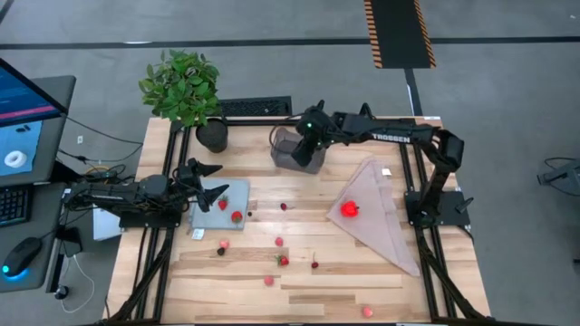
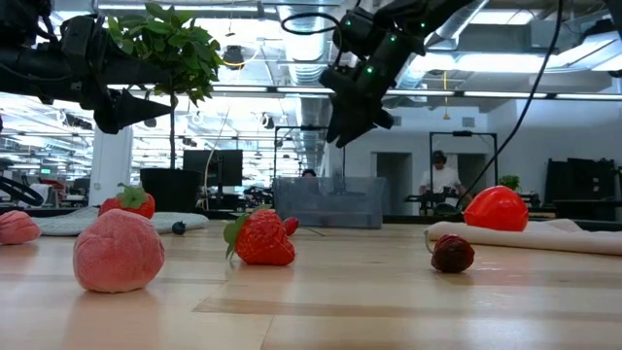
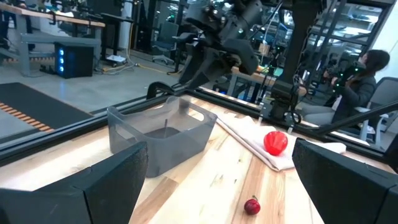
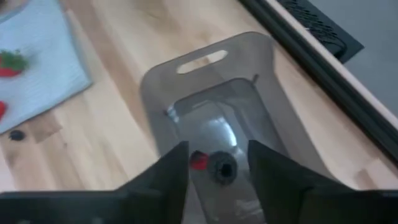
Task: Pick and placing Produce into tupperware
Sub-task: Put the blackberry into the black bin, then put the red cherry into the black bin
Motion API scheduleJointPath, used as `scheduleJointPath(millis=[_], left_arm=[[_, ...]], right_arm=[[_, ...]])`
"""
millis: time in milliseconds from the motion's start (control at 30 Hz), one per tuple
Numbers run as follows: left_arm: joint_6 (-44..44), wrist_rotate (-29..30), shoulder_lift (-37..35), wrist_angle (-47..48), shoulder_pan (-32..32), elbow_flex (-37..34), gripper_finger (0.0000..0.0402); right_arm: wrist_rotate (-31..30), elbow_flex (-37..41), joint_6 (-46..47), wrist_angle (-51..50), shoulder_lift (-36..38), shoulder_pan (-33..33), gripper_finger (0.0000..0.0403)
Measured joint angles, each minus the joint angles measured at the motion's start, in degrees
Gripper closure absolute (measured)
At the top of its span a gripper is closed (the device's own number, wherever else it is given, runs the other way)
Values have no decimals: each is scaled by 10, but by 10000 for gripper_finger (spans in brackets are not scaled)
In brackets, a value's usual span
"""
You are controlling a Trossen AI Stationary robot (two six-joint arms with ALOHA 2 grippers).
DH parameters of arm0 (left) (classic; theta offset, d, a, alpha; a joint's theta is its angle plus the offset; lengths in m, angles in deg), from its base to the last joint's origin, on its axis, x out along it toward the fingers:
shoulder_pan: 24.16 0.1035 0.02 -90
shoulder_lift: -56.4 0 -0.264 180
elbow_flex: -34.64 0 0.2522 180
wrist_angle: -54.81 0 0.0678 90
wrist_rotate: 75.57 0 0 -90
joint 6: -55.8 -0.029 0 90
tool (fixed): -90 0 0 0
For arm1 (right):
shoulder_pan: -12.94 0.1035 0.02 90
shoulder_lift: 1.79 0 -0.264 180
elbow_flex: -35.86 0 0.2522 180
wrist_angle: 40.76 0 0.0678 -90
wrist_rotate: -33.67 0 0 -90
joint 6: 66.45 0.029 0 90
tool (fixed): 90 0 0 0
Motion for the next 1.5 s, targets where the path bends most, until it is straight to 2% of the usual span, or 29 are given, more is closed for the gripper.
scheduleJointPath(millis=[100,167,467,633,833,1000,1133,1367,1500], left_arm=[[0,0,0,0,0,0,17],[0,0,0,0,0,0,17],[-5,-18,0,-2,0,0,17],[-1,-38,0,-9,0,-1,17],[39,-54,1,-16,0,-1,17],[57,-103,4,-17,0,-1,17],[75,-107,4,-20,-1,-1,17],[47,-112,34,-86,0,-1,17],[24,-148,62,-132,0,-1,17]], right_arm=[[0,0,0,0,0,9,159],[-4,0,0,1,0,13,148],[15,1,-22,-6,14,35,143],[88,0,-45,31,57,93,143],[88,5,-65,53,133,170,143],[89,100,-75,158,217,242,143],[71,214,-73,242,295,283,143],[54,405,-33,403,426,320,143],[30,472,-12,434,485,330,143]])
